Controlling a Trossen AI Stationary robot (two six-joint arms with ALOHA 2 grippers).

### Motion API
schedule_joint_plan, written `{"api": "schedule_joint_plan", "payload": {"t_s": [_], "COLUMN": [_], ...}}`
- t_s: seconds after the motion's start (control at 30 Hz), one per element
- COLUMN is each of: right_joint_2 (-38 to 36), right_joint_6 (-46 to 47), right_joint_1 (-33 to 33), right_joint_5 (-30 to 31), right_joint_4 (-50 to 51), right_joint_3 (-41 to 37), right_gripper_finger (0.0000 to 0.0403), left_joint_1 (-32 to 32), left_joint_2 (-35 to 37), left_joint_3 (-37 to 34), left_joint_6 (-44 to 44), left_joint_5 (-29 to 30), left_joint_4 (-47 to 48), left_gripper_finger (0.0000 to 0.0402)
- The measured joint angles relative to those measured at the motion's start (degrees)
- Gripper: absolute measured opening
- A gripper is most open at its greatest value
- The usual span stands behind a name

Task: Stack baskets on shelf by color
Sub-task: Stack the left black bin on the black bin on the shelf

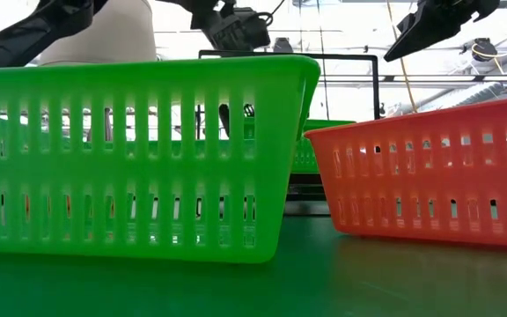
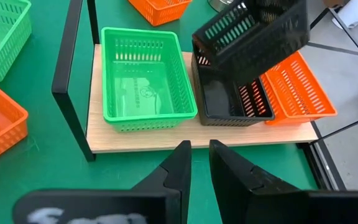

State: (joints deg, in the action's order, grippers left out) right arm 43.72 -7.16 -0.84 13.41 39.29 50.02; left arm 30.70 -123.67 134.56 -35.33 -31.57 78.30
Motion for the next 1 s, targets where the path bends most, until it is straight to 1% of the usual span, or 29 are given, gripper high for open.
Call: {"api": "schedule_joint_plan", "payload": {"t_s": [0.33,0.7,1.0], "right_joint_2": [0.00,0.00,0.00], "right_joint_6": [0.38,0.42,0.45], "right_joint_1": [0.00,0.00,-0.01], "right_joint_5": [-0.17,-0.17,-0.17], "right_joint_4": [0.03,0.65,0.72], "right_joint_3": [-0.03,-0.04,-0.04], "right_gripper_finger": [0.0054,0.0054,0.0054], "left_joint_1": [0.20,0.27,0.31], "left_joint_2": [-1.89,-3.76,-3.68], "left_joint_3": [-0.02,-0.09,-0.09], "left_joint_6": [-0.77,-0.07,1.44], "left_joint_5": [-0.13,0.42,0.68], "left_joint_4": [0.13,0.87,0.53], "left_gripper_finger": [0.0001,0.0013,0.0053]}}
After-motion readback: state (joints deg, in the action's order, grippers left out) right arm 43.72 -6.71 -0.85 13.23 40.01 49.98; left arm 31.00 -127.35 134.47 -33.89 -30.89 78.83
